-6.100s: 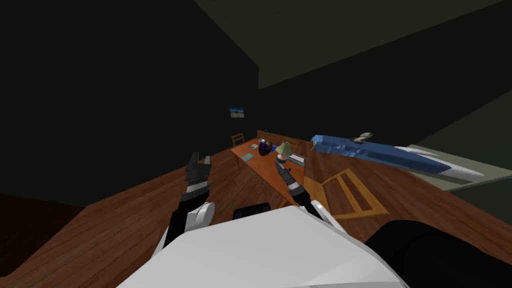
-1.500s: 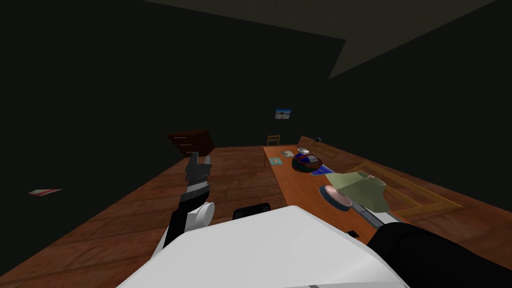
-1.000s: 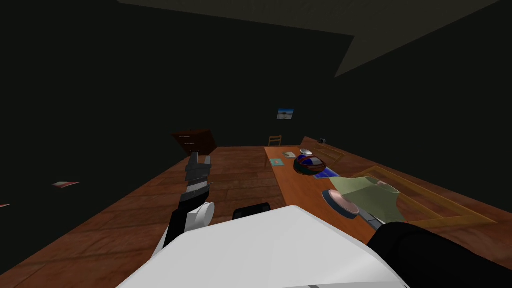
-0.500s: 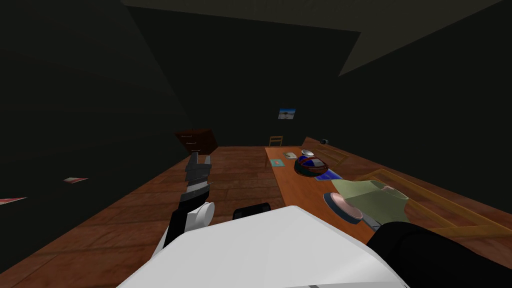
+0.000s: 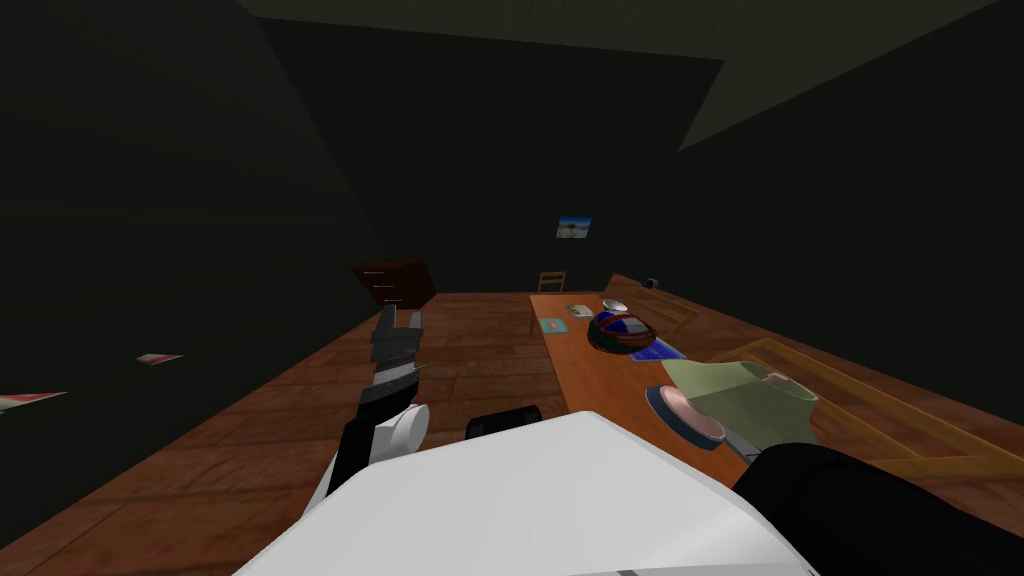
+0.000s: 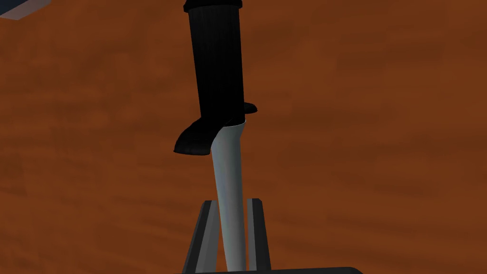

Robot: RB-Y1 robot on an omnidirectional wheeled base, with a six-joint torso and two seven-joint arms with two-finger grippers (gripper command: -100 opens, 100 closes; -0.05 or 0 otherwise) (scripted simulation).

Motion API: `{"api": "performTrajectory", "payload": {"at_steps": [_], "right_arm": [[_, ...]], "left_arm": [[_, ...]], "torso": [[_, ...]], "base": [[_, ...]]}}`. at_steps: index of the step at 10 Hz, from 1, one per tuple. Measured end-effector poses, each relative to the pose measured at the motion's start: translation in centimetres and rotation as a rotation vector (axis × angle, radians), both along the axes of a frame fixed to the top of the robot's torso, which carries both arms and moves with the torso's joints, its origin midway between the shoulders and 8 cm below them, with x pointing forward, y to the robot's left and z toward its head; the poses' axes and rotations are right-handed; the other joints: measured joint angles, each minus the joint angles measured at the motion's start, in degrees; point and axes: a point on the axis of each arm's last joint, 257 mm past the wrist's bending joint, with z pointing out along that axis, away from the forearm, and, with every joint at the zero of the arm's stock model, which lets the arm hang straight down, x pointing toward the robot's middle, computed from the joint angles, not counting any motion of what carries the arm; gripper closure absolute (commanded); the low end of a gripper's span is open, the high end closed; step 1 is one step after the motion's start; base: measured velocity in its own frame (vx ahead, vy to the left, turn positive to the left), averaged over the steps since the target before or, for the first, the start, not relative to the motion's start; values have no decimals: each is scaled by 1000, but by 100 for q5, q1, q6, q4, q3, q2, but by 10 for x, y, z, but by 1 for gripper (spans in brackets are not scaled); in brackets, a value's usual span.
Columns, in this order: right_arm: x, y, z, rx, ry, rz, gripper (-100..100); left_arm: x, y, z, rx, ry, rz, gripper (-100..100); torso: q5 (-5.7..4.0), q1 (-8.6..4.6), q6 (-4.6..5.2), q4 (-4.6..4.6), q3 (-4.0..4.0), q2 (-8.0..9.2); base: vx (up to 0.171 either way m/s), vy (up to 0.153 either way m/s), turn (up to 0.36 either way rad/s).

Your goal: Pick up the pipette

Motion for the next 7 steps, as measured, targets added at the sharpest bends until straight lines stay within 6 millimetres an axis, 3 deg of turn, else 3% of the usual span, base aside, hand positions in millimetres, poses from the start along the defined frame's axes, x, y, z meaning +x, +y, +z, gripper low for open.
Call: {"api": "performTrajectory", "payload": {"at_steps": [1,2,3,6,7], "right_arm": [[0,0,0,0,0,0,100],[0,0,0,0,0,0,0],[0,0,0,0,0,0,100],[0,-9,11,1,5,11,100],[0,-8,11,2,4,9,0]], "left_arm": [[0,0,0,0,0,0,0],[0,0,0,0,0,0,0],[0,0,0,0,0,0,0],[0,0,0,0,0,0,0],[0,0,0,0,0,0,0]], "torso": [[0,1,0,0,0,0],[0,1,0,0,0,0],[1,1,0,0,0,0],[5,22,-1,-1,-1,-2],[3,12,0,-1,-1,-2]], "base": [[0,0,0],[0,0,0],[7,60,-90],[3,41,-19],[0,0,0]]}}
